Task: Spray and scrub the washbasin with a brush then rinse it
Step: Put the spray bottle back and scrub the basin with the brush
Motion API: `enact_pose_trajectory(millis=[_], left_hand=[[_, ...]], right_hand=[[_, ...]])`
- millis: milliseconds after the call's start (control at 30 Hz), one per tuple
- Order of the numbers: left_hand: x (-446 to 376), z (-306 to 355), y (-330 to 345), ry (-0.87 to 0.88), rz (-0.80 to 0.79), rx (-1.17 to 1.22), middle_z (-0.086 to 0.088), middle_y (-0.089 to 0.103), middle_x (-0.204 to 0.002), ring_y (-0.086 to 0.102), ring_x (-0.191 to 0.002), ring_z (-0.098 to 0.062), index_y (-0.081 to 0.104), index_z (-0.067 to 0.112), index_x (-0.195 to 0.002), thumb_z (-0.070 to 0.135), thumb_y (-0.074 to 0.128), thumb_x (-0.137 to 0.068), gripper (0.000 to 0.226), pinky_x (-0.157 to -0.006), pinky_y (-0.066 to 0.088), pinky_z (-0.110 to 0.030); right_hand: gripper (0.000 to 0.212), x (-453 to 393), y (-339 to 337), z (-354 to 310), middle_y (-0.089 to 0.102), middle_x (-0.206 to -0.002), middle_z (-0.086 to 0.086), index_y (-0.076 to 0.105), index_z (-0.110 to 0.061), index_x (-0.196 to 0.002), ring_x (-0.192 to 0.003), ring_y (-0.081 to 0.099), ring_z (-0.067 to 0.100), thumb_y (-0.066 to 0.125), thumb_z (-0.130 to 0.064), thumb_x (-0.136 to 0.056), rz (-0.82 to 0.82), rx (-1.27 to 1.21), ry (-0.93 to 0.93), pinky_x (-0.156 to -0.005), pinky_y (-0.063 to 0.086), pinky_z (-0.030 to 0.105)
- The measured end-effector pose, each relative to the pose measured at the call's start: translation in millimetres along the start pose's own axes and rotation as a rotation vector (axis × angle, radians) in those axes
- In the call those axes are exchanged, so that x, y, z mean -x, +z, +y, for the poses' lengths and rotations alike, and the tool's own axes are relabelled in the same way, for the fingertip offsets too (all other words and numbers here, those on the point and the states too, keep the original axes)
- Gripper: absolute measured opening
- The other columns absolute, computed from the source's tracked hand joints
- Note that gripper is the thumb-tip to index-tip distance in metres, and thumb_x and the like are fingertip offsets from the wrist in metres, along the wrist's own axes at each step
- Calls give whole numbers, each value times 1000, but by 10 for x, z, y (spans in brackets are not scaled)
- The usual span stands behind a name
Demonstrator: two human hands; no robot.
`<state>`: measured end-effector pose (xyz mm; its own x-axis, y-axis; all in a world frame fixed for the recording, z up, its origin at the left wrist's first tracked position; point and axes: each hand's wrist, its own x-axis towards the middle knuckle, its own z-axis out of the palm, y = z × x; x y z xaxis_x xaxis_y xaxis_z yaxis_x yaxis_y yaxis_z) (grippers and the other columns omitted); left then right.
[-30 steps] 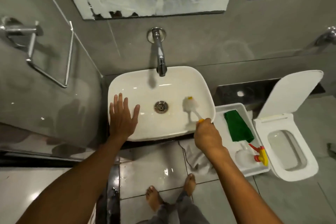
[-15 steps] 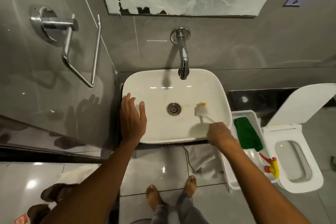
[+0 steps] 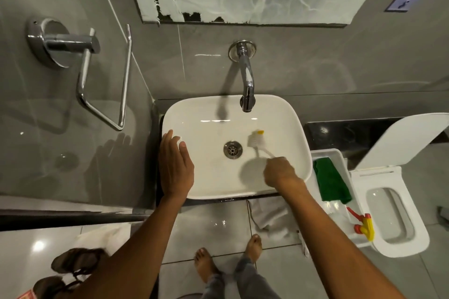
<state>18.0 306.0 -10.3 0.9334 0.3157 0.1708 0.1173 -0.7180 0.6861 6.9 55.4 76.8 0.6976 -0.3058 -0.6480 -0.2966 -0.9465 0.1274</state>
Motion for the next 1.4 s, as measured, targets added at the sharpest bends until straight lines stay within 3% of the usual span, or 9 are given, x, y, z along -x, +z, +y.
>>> enact_pose_trajectory(millis=[167,300,533,833,900,1067,1200,1267,1400], left_hand=[[-10,-35,25,23,17,-18,-15,54,-157,51,-148,-35,60,2,-132,27,33,-116,40,-123,42,-47],[-9,-20,0,16,31,6,-15,55,-157,53,-147,-35,61,2,-131,39,19,-116,58,-122,44,-48],[-14,-36,21,13,32,-13,-16,55,-157,53,-147,-36,62,0,-130,28,27,-116,47,-123,43,-47],[-7,-60,32,21,68,17,-15,57,-155,56,-144,-32,62,2,-128,27,26,-117,45,-122,45,-43],[-8,-71,37,12,75,43,-15,56,-155,56,-143,-31,61,2,-128,25,27,-117,43,-123,43,-38],[-32,-99,52,-11,47,70,-13,55,-156,55,-143,-29,60,3,-129,24,28,-117,40,-123,38,-30],[-29,-74,28,5,30,73,-12,54,-157,54,-144,-30,59,4,-131,31,25,-116,46,-122,43,-37],[-29,-62,20,-5,25,90,-13,53,-158,53,-144,-30,59,3,-132,30,27,-116,44,-122,41,-35],[-15,-10,-26,-16,29,116,-17,55,-156,57,-140,-35,62,-2,-130,21,34,-116,38,-118,45,-38]], right_hand=[[43,81,181,-451,65,-142,22,57,0,-146,-132,66,35,44,-8,-106,-101,-4,-158,-105,53,37],[43,182,284,-682,58,-147,23,53,0,-149,-135,60,35,41,-10,-108,-123,74,-298,-105,51,37],[46,-179,-21,384,57,-146,25,55,2,-147,-134,62,36,32,-14,-111,62,-37,112,-107,52,40],[43,317,482,-1227,54,-146,21,46,3,-145,-135,61,39,40,-22,-111,-130,-288,-233,-103,50,40],[41,265,452,-1206,57,-144,21,47,3,-143,-133,62,39,42,-20,-110,-88,-267,-234,-98,50,41],[49,-306,88,-208,51,-153,21,41,7,-153,-141,58,36,39,-14,-109,88,-203,60,-114,47,41],[41,-289,29,296,61,-142,23,57,4,-142,-131,63,37,40,-12,-108,122,-203,136,-105,52,41],[41,-106,103,75,66,-139,22,63,2,-138,-127,67,36,41,-10,-106,16,-217,21,-100,53,38],[43,202,299,-462,72,-126,18,64,-4,-139,-100,74,33,47,-7,-101,-163,-224,-114,-74,51,34]])
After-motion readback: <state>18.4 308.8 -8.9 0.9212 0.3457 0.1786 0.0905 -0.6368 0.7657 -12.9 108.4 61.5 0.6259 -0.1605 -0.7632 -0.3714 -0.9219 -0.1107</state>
